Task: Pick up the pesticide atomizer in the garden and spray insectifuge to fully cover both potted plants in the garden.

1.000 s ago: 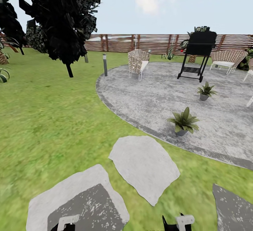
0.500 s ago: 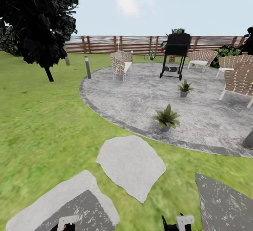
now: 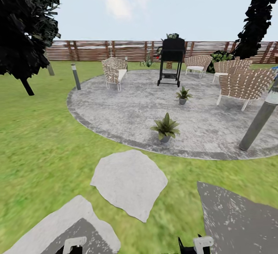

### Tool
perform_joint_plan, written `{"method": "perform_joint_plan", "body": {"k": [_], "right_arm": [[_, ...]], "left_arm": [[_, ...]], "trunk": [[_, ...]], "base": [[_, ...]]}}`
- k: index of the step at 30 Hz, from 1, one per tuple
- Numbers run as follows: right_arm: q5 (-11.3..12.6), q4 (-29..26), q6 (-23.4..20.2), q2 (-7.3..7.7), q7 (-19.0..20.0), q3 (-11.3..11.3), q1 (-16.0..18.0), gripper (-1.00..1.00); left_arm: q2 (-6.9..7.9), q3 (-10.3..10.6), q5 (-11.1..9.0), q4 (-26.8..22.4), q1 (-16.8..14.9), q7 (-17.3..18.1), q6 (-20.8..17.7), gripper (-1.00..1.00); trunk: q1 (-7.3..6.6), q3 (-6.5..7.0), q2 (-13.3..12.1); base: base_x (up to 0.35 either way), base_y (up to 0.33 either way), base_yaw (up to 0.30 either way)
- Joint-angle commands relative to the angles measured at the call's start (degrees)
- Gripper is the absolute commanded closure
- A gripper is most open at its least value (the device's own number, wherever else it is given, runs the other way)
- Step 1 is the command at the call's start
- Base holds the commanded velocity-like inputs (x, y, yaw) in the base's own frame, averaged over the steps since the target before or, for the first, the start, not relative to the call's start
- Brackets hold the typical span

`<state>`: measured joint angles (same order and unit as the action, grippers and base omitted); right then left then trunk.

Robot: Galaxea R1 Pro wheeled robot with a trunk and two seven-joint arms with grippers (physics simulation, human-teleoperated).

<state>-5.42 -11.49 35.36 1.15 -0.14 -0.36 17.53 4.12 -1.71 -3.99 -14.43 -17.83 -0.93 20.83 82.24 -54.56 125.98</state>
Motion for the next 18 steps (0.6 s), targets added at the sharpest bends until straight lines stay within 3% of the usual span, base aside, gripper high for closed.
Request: {"method": "perform_joint_plan", "body": {"k": [1, 18], "right_arm": [[-0.38, 0.06, 0.15, 0.02, -0.02, -0.08, 0.05, -1.00], [-0.38, 0.06, 0.14, -0.01, 0.05, -0.08, 0.05, -1.00]], "left_arm": [[0.01, 0.04, -0.41, 0.02, -0.01, 0.05, 0.17, 1.00], [0.01, 0.04, -0.41, 0.02, -0.01, 0.05, 0.17, 1.00]], "trunk": [[-0.01, -0.01, 0.02], [-0.01, 0.50, 0.02]], "base": [[0.000, 0.000, -0.300], [0.000, 0.000, -0.300]]}}
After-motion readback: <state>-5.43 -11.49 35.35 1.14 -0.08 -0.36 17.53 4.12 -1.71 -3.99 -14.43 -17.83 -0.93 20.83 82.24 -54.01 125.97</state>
